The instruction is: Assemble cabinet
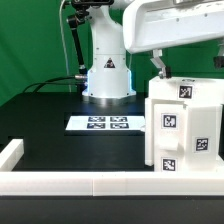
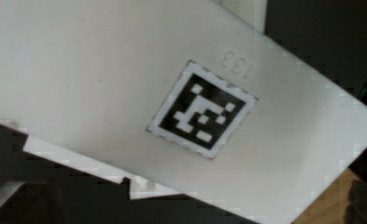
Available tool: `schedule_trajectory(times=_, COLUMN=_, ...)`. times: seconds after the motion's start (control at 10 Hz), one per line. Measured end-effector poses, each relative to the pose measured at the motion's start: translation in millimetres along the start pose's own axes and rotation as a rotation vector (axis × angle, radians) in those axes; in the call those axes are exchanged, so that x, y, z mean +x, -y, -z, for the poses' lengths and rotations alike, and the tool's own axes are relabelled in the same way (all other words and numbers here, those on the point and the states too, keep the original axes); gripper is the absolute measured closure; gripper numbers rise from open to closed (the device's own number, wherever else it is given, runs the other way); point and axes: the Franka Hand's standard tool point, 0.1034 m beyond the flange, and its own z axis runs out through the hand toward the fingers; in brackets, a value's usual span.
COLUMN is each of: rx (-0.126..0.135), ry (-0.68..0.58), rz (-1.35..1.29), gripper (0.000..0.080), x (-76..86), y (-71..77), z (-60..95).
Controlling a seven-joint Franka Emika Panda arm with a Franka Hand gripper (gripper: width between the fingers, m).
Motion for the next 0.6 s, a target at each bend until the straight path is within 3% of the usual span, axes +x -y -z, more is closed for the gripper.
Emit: schedule_trajectory(times=0.6, rx=-0.018, ry=0.061, rz=0.522, gripper=0.0002, x=-9.7, y=-1.8, z=-11.9)
